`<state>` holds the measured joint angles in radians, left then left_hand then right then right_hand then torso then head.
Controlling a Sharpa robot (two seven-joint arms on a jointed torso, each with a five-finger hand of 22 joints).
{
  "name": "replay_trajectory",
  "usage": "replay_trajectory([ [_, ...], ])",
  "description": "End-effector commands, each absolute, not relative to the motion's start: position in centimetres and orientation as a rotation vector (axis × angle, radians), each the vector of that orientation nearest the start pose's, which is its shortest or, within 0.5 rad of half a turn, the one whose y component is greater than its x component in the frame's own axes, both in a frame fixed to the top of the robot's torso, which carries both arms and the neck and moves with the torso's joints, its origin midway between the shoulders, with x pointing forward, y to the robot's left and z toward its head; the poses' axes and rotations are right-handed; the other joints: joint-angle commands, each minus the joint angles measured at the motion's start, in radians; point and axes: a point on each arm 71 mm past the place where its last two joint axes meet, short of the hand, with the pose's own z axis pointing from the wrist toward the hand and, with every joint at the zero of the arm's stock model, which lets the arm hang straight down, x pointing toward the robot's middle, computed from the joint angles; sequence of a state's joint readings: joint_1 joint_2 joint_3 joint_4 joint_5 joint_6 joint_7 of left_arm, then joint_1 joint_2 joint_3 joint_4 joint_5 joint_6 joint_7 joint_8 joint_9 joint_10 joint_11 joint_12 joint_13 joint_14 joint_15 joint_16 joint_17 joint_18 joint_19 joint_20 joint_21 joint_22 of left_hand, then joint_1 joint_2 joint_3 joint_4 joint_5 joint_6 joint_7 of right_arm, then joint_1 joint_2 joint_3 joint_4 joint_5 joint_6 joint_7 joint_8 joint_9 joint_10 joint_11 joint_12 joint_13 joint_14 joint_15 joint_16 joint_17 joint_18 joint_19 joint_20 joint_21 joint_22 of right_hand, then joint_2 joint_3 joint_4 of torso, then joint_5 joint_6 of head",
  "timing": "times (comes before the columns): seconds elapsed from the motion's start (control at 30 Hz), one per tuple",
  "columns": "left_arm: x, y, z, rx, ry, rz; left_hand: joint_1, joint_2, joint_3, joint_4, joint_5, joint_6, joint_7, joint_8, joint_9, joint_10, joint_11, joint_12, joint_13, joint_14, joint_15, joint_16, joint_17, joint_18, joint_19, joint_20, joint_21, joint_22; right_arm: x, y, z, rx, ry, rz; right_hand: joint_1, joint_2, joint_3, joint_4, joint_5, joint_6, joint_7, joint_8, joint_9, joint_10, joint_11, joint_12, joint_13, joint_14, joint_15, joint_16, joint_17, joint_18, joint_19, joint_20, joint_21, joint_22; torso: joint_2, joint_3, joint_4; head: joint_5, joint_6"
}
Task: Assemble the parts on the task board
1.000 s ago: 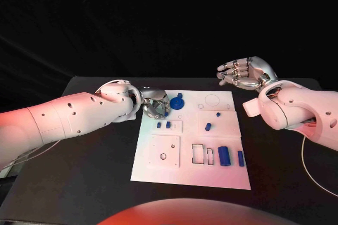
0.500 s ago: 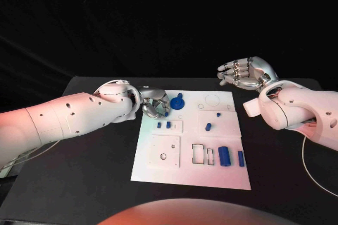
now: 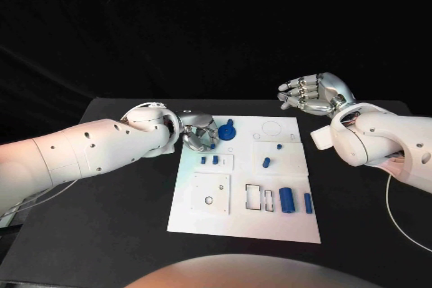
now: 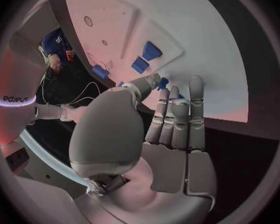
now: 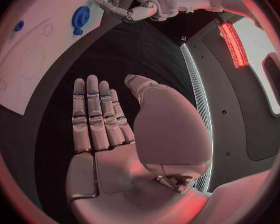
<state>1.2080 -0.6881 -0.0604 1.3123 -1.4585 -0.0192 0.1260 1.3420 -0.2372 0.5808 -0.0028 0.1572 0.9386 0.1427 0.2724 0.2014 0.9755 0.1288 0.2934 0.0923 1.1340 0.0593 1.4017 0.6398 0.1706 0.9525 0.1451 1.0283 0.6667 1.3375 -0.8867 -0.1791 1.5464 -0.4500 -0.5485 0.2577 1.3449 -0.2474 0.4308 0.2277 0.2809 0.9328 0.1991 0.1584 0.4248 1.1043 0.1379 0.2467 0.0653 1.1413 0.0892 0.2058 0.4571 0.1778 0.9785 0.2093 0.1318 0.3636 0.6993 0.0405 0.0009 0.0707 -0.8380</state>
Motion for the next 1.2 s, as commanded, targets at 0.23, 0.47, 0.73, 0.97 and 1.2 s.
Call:
replay_trajectory([
  [0.23,50.63,16.52,-21.44,0.411,1.894,-0.810,0.009,0.013,-0.007,0.002,-0.001,0.028,0.009,0.006,0.003,-0.013,0.000,0.012,0.006,-0.019,-0.001,-0.008,-0.026,0.014,-0.006,0.008,-0.007,-0.002,49.20,-22.87,-15.80,0.646,1.473,1.135,-0.009,-0.001,0.006,-0.002,-0.003,0.002,0.005,-0.004,-0.002,0.006,0.001,-0.005,-0.001,-0.005,0.006,-0.005,-0.002,0.005,-0.001,0.003,-0.007,-0.001,0.000,0.0006,0.0003,-0.001,0.000],
  [0.47,50.63,16.57,-21.50,0.411,1.902,-0.809,0.012,0.018,-0.007,0.002,-0.001,0.042,0.016,0.010,0.005,-0.017,-0.003,0.018,0.009,-0.022,-0.003,-0.008,-0.032,0.015,-0.007,0.007,-0.007,-0.002,49.21,-22.87,-15.83,0.646,1.474,1.135,-0.009,-0.001,0.006,-0.002,-0.003,0.002,0.005,-0.004,-0.002,0.006,0.001,-0.005,-0.001,-0.005,0.006,-0.005,-0.002,0.005,-0.001,0.003,-0.007,-0.001,0.000,-0.0001,-0.0006,-0.001,-0.001],
  [0.73,50.62,16.62,-21.53,0.412,1.907,-0.808,0.014,0.021,-0.007,0.001,-0.001,0.053,0.021,0.013,0.007,-0.019,-0.005,0.022,0.012,-0.024,-0.005,-0.008,-0.037,0.015,-0.007,0.006,-0.007,-0.002,49.21,-22.85,-15.85,0.646,1.474,1.135,-0.009,-0.001,0.006,-0.002,-0.003,0.002,0.005,-0.004,-0.002,0.006,0.001,-0.005,-0.001,-0.005,0.006,-0.005,-0.002,0.005,-0.001,0.003,-0.007,-0.001,0.000,0.0005,0.0003,-0.001,-0.001],
  [0.97,50.63,16.65,-21.53,0.410,1.906,-0.808,0.016,0.021,-0.007,-0.001,-0.001,0.053,0.021,0.012,0.006,-0.020,-0.005,0.023,0.012,-0.026,-0.005,-0.009,-0.041,0.015,-0.007,0.006,-0.007,-0.002,49.21,-22.85,-15.86,0.646,1.474,1.135,-0.009,-0.001,0.006,-0.002,-0.003,0.002,0.005,-0.004,-0.002,0.006,0.001,-0.005,-0.001,-0.005,0.006,-0.005,-0.002,0.005,-0.001,0.003,-0.007,-0.001,0.000,-0.0001,-0.0005,0.000,-0.001],
  [1.2,50.62,16.66,-21.52,0.409,1.906,-0.813,0.017,0.018,-0.008,-0.003,-0.001,0.042,0.016,0.003,0.003,-0.024,-0.002,0.027,0.014,-0.029,-0.004,-0.009,-0.047,0.014,-0.008,0.006,-0.006,-0.001,49.22,-22.86,-15.87,0.647,1.474,1.134,-0.010,-0.001,0.006,-0.003,-0.003,0.002,0.006,-0.004,-0.002,0.006,0.002,-0.007,-0.001,-0.005,0.006,-0.006,-0.002,0.005,-0.001,0.004,-0.008,-0.003,0.000,0.0003,0.0000,-0.001,-0.001],
])
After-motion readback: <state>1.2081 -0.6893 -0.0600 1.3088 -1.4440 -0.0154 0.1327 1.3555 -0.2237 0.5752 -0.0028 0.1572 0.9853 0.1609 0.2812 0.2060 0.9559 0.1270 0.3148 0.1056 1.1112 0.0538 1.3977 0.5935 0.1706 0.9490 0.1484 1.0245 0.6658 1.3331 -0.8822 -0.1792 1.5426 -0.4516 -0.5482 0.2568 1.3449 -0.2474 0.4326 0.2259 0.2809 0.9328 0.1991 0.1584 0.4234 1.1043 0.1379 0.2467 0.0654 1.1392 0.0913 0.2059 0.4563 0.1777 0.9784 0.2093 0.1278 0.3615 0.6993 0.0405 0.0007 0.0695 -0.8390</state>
